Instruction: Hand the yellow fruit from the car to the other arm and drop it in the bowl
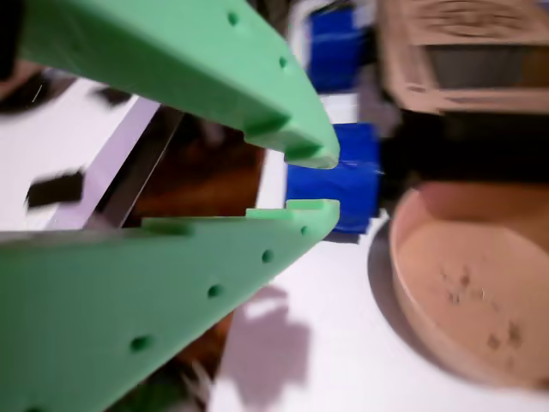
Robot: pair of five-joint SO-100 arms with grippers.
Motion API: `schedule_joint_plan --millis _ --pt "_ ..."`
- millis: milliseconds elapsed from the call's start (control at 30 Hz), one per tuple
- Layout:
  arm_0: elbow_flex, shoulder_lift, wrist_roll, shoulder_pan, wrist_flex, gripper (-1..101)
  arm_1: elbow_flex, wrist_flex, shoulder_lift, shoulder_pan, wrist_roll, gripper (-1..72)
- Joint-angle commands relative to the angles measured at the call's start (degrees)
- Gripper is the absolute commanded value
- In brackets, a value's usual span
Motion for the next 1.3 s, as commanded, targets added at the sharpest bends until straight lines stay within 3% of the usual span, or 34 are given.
schedule_joint_plan --millis 0,233,467,533,700,867,1033,1267 --pt "-1.67 -0.26 -1.41 3.87 -3.60 0 -3.87 -2.64 1.14 -5.10 -5.80 -0.1" --pt "-1.67 -1.93 -7.91 9.76 -6.24 0 -4.31 -7.29 0.00 -17.31 -16.00 -0.1" --pt "-1.32 -4.13 -9.49 14.85 -10.99 0 -5.36 -8.44 -0.09 -29.36 -22.15 -0.1" --pt "0.70 -3.78 -9.67 16.52 -14.85 0 -5.89 -10.72 -0.35 -30.50 -22.59 1.2" --pt "13.36 1.32 -16.00 19.86 -26.81 0 -6.06 -12.92 -0.35 -30.67 -22.50 17.2" --pt "31.03 9.93 -21.80 21.97 -40.61 0 -6.77 -17.23 -2.02 -28.92 -21.09 28.2" --pt "44.56 20.48 -25.84 23.47 -49.75 0 -9.05 -19.25 -5.19 -28.04 -19.16 31.3" --pt "47.81 21.97 -28.39 23.55 -51.33 0 -9.93 -20.30 -7.56 -29.27 -18.02 31.2"
